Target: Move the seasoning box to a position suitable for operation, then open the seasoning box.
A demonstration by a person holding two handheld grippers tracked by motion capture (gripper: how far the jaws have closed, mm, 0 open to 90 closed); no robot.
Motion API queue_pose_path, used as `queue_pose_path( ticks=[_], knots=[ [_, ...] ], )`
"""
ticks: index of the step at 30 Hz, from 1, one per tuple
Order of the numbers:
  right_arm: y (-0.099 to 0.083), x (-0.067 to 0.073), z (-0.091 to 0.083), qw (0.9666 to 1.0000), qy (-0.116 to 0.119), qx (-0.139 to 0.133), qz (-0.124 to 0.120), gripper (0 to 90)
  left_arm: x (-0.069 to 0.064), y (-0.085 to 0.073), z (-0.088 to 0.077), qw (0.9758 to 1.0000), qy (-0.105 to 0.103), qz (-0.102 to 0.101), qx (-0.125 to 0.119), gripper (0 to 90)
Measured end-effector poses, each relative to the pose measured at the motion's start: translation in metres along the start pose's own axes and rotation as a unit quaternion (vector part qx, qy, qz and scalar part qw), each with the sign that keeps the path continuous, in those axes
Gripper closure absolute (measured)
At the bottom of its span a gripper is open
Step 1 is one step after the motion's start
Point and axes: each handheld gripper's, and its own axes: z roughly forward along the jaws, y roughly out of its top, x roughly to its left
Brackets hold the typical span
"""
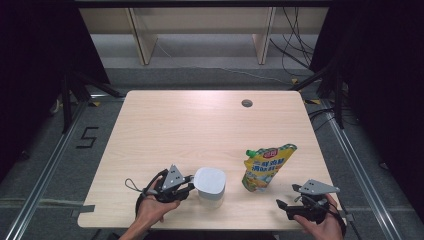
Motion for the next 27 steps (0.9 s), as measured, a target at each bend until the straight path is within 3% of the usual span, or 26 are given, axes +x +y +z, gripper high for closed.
queue_pose_path(
  ticks=[2, 4, 5, 6, 7, 11, 12, 16, 24, 25, 26, 27],
  knots=[
    [-0.001, 0.001, 0.000, 1.0000, 0.002, 0.000, 0.009, 19.6, -0.004, -0.001, -0.002, 0.9999, 0.003, -0.013, 0.002, 71.7],
    [0.000, 0.000, 0.000, 1.0000, 0.001, -0.003, 0.001, 19.6, -0.004, -0.001, -0.003, 0.9999, 0.004, -0.009, 0.003, 71.4],
    [-0.001, 0.001, -0.001, 1.0000, 0.002, -0.002, 0.008, 19.6, -0.006, -0.003, -0.002, 0.9997, -0.001, -0.024, -0.006, 71.4],
    [-0.001, 0.000, -0.001, 1.0000, 0.001, -0.002, 0.002, 19.6, -0.007, -0.003, -0.003, 0.9997, 0.000, -0.025, -0.006, 71.3],
    [-0.001, -0.002, -0.001, 0.9999, -0.003, -0.006, -0.014, 19.6, -0.007, -0.003, -0.006, 0.9999, 0.004, -0.012, 0.002, 71.3],
    [0.000, -0.001, 0.001, 0.9999, 0.013, -0.005, -0.008, 19.6, -0.010, -0.007, -0.009, 0.9997, -0.001, -0.022, -0.005, 70.8],
    [0.000, 0.002, -0.001, 0.9999, 0.007, 0.004, 0.006, 19.6, -0.009, -0.006, -0.010, 0.9999, -0.002, -0.012, -0.004, 70.7],
    [0.000, 0.001, 0.000, 1.0000, 0.000, 0.000, -0.001, 19.6, -0.008, -0.007, -0.011, 0.9998, -0.008, -0.016, 0.000, 70.1],
    [-0.001, 0.002, -0.002, 0.9999, 0.010, 0.007, 0.010, 19.6, -0.004, -0.002, -0.026, 0.9997, -0.025, 0.001, 0.007, 48.4],
    [-0.001, -0.001, 0.001, 0.9999, 0.011, 0.001, -0.009, 19.6, -0.003, -0.003, -0.029, 0.9996, -0.028, -0.006, 0.007, 44.7],
    [-0.001, -0.001, 0.001, 0.9999, 0.011, 0.001, -0.009, 19.6, -0.003, -0.003, -0.029, 0.9996, -0.028, -0.006, 0.007, 43.6],
    [-0.001, 0.003, -0.002, 0.9998, 0.008, 0.008, 0.015, 19.6, 0.000, -0.002, -0.032, 0.9992, -0.037, -0.008, 0.013, 42.7]
  ],
)
